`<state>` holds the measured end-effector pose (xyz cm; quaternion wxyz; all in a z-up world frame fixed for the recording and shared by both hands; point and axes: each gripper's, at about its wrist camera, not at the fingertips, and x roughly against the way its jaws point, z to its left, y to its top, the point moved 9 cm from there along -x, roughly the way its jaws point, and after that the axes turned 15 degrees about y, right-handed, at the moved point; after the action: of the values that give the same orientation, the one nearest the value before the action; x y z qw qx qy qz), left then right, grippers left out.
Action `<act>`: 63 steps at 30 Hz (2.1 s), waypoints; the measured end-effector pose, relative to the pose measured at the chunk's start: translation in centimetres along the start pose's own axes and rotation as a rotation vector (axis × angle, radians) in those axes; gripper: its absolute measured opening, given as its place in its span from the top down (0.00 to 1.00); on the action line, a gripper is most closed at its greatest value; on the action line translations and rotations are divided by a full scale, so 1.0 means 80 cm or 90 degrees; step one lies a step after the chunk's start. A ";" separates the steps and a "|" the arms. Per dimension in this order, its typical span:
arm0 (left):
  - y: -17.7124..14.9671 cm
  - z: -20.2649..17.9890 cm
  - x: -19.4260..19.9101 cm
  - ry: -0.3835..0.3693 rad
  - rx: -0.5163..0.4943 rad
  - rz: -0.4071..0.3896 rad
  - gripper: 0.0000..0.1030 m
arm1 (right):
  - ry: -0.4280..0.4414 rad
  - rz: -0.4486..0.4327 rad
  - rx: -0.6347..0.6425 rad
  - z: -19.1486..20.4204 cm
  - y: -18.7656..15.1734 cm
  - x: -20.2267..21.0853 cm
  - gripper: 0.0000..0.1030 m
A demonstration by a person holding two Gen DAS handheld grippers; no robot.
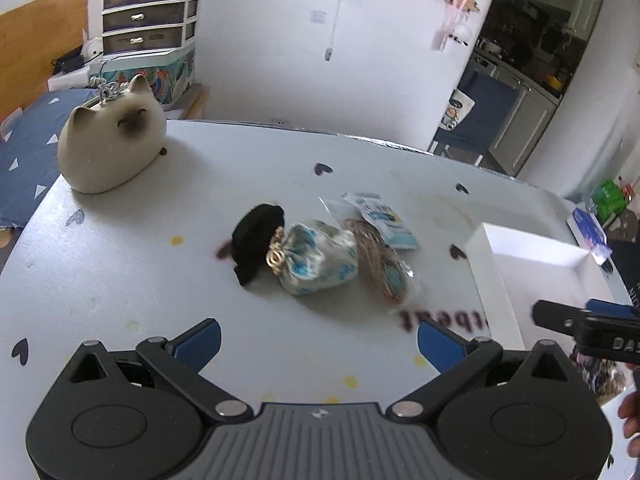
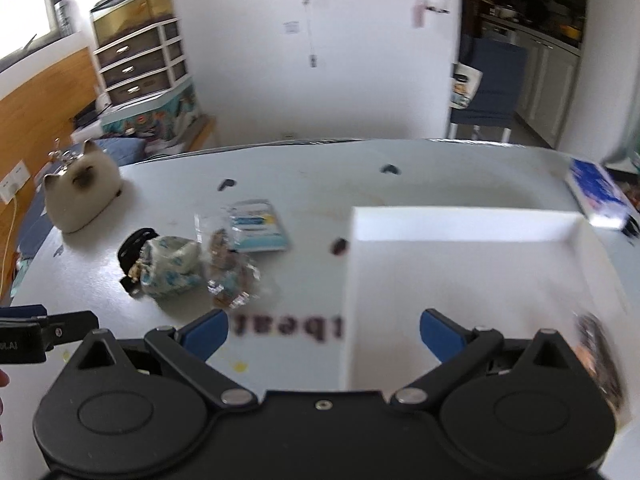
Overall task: Organize soft objects
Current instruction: 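Move both open tools from the tray toward the items beside it, then grasp the floral drawstring pouch with the left tool while the right tool grasps the tan cord bag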
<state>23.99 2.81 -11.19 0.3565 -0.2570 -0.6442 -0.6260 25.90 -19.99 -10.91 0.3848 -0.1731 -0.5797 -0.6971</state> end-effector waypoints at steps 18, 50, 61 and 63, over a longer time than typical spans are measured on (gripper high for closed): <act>0.050 -0.013 -0.100 -0.093 0.077 0.030 0.08 | 0.087 0.073 0.056 0.039 0.026 -0.149 0.19; 0.023 -0.015 -0.154 -0.050 0.071 0.122 0.42 | 0.118 0.154 0.087 0.064 -0.015 -0.184 0.67; -0.018 0.008 -0.116 -0.038 0.077 0.137 0.44 | 0.142 0.161 0.075 0.080 -0.054 -0.142 0.83; -0.025 0.013 -0.111 -0.034 0.079 0.139 0.44 | 0.144 0.162 0.071 0.082 -0.061 -0.135 0.83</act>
<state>27.74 4.65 -19.30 0.4209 -0.3195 -0.6592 -0.5351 27.91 -10.03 -19.85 0.5419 -0.1440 -0.5440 -0.6242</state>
